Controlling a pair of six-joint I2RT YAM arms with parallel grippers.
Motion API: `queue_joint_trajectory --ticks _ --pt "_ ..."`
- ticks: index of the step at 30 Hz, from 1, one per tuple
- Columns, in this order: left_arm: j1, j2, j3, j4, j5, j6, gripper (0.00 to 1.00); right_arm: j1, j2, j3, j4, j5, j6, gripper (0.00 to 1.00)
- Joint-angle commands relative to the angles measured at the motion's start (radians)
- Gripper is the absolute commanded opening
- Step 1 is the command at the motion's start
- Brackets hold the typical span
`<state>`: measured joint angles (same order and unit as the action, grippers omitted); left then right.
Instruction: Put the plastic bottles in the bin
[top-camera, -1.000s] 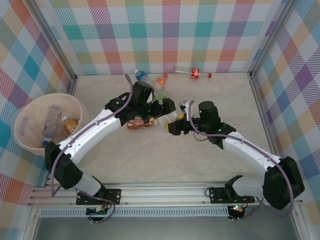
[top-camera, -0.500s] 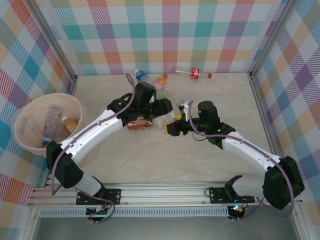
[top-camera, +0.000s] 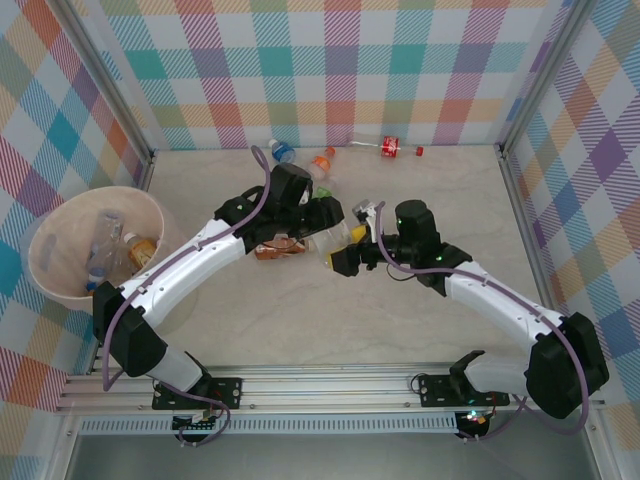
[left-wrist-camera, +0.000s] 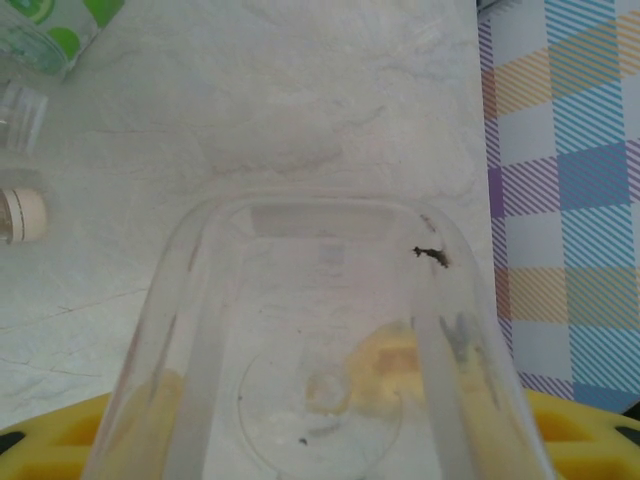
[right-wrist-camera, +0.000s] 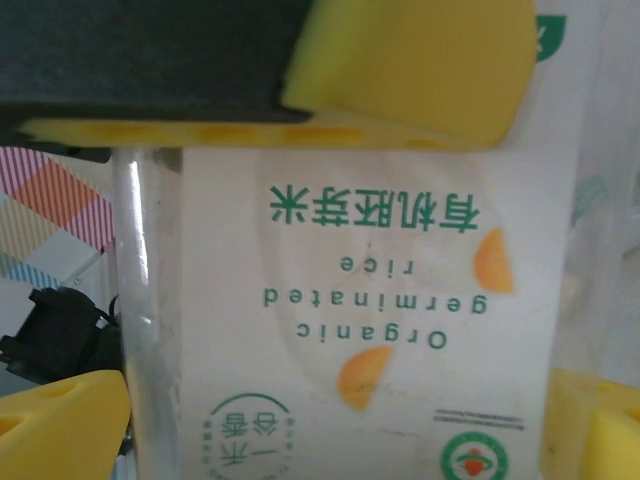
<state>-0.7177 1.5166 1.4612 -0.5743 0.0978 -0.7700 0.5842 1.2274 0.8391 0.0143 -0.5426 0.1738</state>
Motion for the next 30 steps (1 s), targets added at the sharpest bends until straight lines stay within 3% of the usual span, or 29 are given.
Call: queue_joint_trajectory --ticks 1,10,13,20,30 --pt "0.004 -0.055 -0.013 0.028 -0.049 0.007 0.6 0.006 -0.049 0.046 -0.082 0.005 -0.105 1.0" --pt "0.039 -0.13 -0.056 0.033 -0.084 -0.001 0.59 0.006 -0.166 -0.002 -0.065 0.078 -0.165 1.0" --pt "0.052 -0.156 -0.062 0.019 -0.097 0.004 0.59 0.006 -0.19 -0.022 -0.035 0.166 -0.145 1.0" --pt "0.109 -0.255 -0.072 -0.039 -0.151 0.041 0.58 0.002 -0.194 -0.036 -0.061 0.497 -0.135 1.0" --pt "0.213 -0.376 0.027 -0.205 -0.257 0.166 0.57 -0.002 -0.188 -0.041 -0.077 0.605 -0.117 1.0"
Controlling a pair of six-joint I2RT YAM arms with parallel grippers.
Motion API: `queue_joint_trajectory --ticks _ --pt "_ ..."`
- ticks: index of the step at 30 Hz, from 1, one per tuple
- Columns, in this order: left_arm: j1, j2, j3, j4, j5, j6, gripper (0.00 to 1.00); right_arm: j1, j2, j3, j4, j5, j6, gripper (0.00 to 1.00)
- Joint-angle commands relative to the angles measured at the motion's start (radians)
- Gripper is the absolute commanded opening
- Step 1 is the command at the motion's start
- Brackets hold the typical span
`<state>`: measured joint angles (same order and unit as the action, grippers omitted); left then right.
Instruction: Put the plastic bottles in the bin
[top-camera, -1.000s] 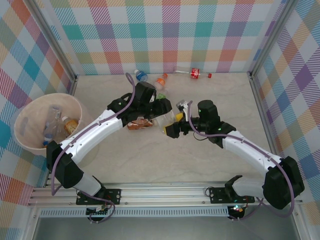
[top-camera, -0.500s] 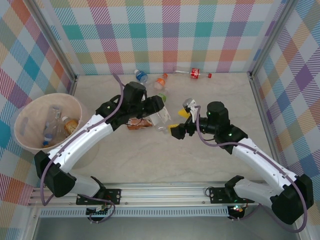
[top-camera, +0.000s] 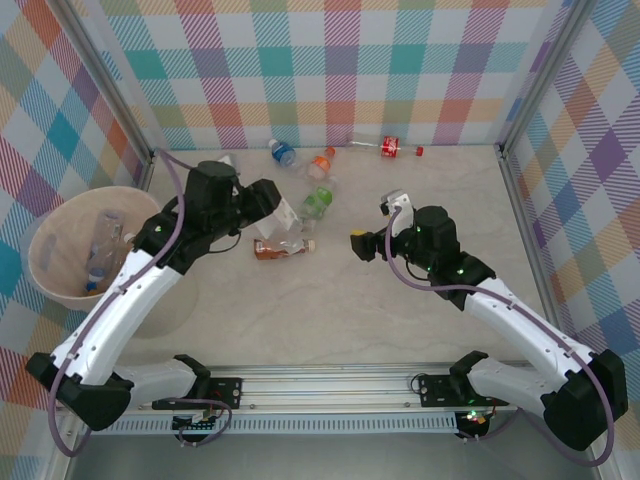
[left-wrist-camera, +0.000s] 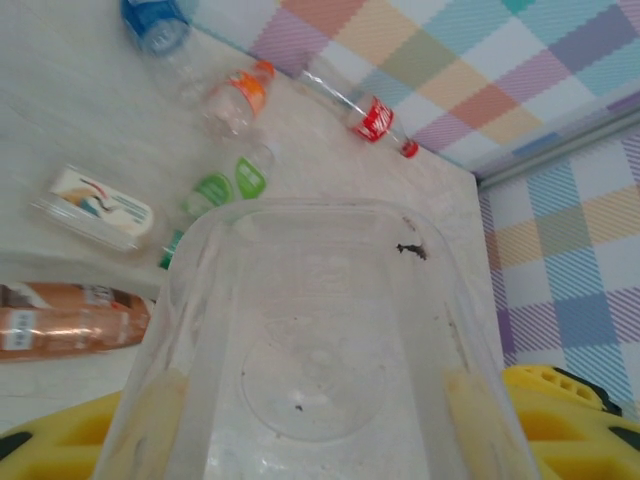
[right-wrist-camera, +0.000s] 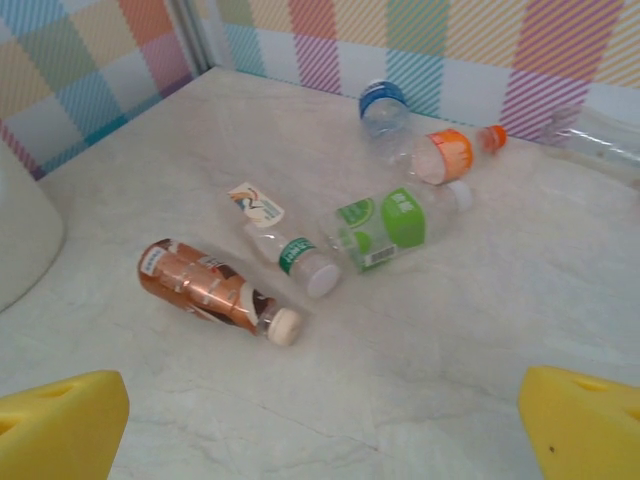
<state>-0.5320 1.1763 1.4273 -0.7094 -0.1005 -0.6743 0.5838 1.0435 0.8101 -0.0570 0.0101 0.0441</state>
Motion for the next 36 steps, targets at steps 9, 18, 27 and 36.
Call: queue_joint_trajectory --ticks 9,18,27,36 --pt "0.139 -0.088 0.307 -0.273 -0.236 0.237 0.53 -0.006 0.048 0.014 -0.007 0.057 0.021 1.0" --pt "0.237 -0.093 0.425 -0.302 -0.507 0.418 0.51 -0.007 0.134 0.08 -0.01 0.034 0.03 1.0" --pt "0.473 -0.084 0.481 -0.37 -0.47 0.47 0.5 -0.007 0.169 0.107 -0.014 0.02 0.029 1.0" --pt "0.929 0.022 0.486 -0.57 -0.203 0.406 0.49 -0.008 0.15 0.102 -0.048 0.017 0.029 1.0"
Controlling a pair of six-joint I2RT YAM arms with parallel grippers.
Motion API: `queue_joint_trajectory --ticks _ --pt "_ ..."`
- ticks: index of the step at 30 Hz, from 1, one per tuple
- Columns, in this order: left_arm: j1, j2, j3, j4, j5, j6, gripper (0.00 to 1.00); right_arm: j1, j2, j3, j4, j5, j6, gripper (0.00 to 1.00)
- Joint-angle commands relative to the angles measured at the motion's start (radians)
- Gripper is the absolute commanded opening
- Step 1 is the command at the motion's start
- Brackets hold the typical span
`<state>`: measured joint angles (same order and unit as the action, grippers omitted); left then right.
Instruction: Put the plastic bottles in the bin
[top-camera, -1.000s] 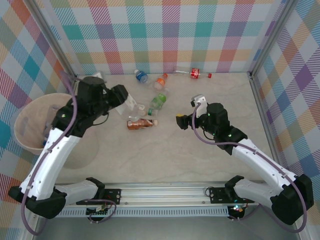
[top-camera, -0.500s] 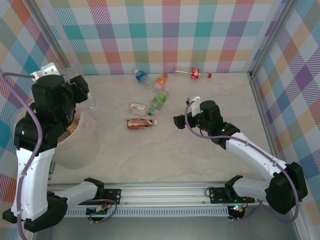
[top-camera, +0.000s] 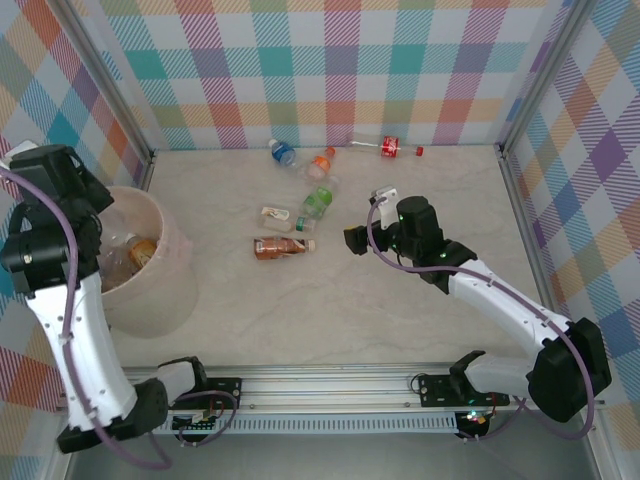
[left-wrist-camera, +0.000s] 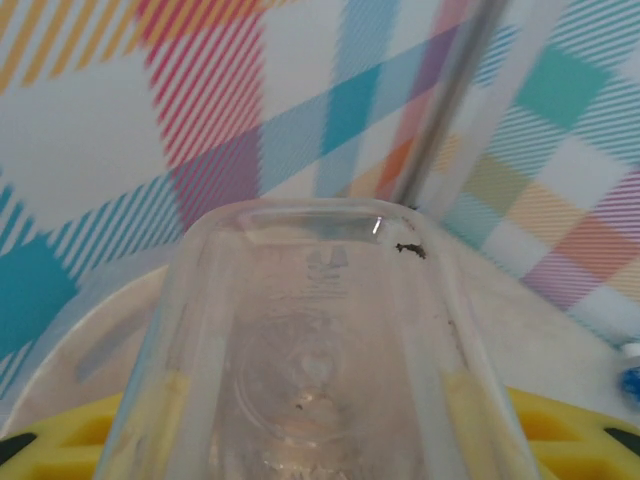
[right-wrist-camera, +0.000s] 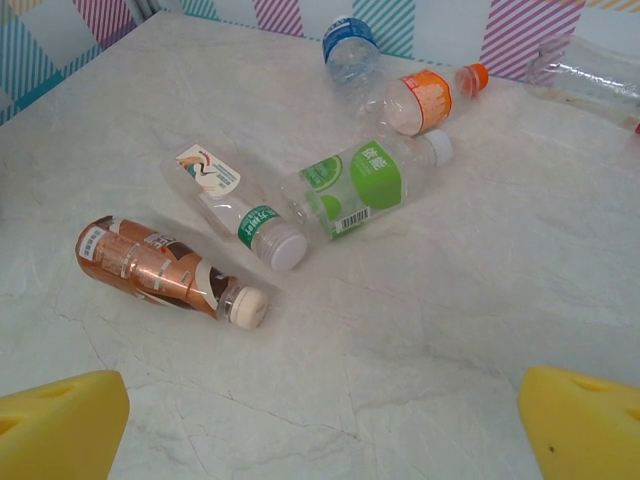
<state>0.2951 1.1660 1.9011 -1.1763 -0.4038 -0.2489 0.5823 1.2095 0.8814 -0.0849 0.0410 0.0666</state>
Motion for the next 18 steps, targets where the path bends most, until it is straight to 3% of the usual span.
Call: queue_joint_trajectory --ticks 1,4,13,15,16,18 --pt "0.137 0.043 0.01 -0.133 0.07 -0.024 0.49 -0.007 -0.021 0.026 -0.024 -0.014 0.006 1.0" --pt "0.165 0.044 -0.03 -0.169 -0.087 -0.022 0.48 -0.007 -0.034 0.012 -0.027 -0.008 0.006 1.0" --pt "0.171 0.105 -0.158 -0.222 -0.307 -0.015 0.49 -0.007 -0.008 0.037 -0.035 -0.024 0.012 1.0" --pt "0.171 0.143 -0.142 -0.234 -0.359 -0.011 0.6 -0.007 -0.003 0.043 -0.039 -0.028 0.012 1.0" --pt "0.17 0.172 -0.117 -0.246 -0.379 -0.002 0.71 -0.007 -0.003 0.044 -0.04 -0.028 0.012 1.0" --pt "0.171 0.236 -0.047 -0.275 -0.386 -0.003 0.79 -0.007 -0.003 0.042 -0.041 -0.029 0.012 1.0"
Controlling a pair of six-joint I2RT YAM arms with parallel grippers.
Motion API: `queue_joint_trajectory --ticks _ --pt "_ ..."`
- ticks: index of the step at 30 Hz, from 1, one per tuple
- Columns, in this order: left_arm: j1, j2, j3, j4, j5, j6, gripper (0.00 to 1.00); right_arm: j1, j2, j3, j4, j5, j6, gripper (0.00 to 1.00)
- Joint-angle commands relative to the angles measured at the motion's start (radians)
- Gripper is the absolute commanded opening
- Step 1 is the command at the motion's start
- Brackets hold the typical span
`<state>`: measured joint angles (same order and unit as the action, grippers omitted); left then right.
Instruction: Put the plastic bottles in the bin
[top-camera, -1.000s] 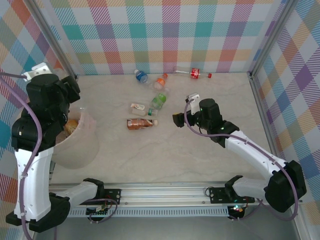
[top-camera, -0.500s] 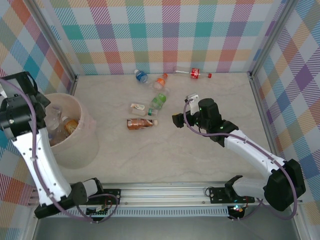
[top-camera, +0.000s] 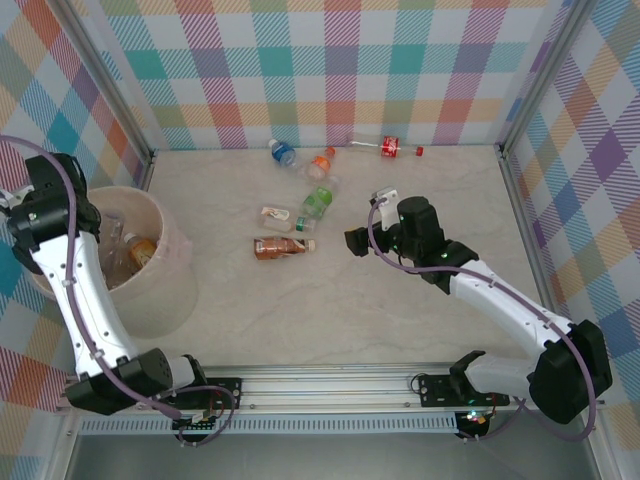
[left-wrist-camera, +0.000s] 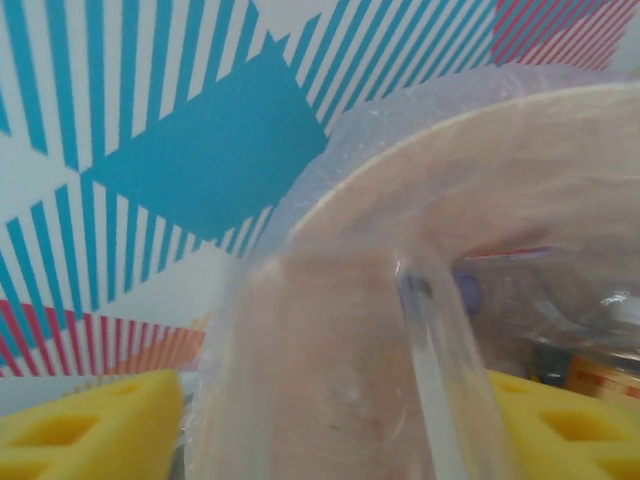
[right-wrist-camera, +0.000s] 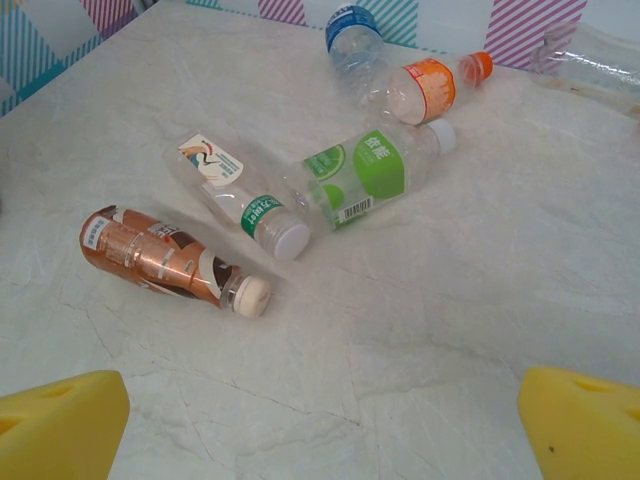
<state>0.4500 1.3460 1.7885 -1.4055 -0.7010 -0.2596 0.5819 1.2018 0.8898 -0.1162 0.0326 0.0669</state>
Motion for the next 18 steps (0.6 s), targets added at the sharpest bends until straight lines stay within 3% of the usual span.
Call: queue_joint_trajectory --ticks 1,7,18 --pt "0.015 0.085 0.104 -0.064 -0.066 0.005 0.84 -0.007 0.004 0.033 -0.011 -0.018 0.012 1.0" --pt "-0.073 0.129 0.198 -0.068 0.051 -0.013 0.9 -0.007 -0.005 0.026 -0.007 -0.017 0.036 1.0" --pt "-0.111 -0.026 0.0 0.063 0.409 -0.062 1.0 -0.007 -0.003 0.029 -0.025 0.009 0.053 1.0"
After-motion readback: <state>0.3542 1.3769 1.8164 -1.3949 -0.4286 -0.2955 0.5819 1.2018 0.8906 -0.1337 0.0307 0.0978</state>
